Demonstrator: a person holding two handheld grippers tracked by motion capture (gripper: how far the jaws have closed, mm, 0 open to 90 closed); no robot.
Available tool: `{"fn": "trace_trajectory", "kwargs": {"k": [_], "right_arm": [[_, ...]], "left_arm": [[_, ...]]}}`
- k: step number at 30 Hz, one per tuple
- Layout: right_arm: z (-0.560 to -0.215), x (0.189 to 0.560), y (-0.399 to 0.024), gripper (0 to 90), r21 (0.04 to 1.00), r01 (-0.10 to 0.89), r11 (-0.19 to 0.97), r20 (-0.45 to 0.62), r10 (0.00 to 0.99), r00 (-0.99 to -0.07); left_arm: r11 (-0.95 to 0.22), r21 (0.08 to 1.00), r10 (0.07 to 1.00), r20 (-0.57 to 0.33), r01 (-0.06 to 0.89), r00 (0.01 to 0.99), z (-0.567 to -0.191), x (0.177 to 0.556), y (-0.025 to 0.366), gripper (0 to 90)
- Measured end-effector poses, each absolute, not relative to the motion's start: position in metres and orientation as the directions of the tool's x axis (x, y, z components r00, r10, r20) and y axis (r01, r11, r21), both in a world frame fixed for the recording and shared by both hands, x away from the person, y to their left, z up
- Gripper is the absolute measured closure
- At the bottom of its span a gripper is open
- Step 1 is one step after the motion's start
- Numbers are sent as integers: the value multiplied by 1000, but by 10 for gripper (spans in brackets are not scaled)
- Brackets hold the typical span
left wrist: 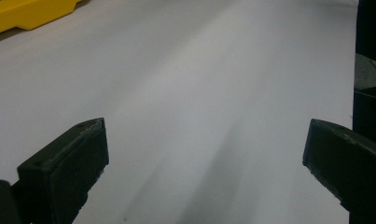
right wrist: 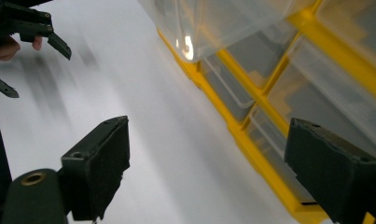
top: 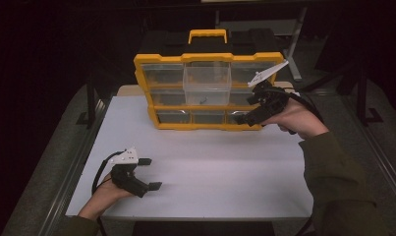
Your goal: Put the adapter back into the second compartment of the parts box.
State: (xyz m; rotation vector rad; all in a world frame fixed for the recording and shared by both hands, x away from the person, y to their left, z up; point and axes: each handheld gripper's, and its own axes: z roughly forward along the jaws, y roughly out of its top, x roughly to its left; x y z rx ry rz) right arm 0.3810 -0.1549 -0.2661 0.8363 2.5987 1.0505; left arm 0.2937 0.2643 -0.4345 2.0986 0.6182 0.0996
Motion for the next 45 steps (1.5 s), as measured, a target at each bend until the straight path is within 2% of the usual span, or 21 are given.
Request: {"fn": "trace_trajectory", "kwargs": {"k": [10,26,45], "right_arm": [[-306,372,-152,0,697,436,569,14,597,-802],[-360,350,-151,0,722,427,545,20,600,-800],[-415,315,-167,0,737,460,495,69,622,-780]], "left_arm": [[-458,800,463,-158,388,872,-434,293,264,0],[-458,800,462,-158,387,873,-435,293,265,0],[-455,801,466,-157,388,871,-435,293,266,0]]}}
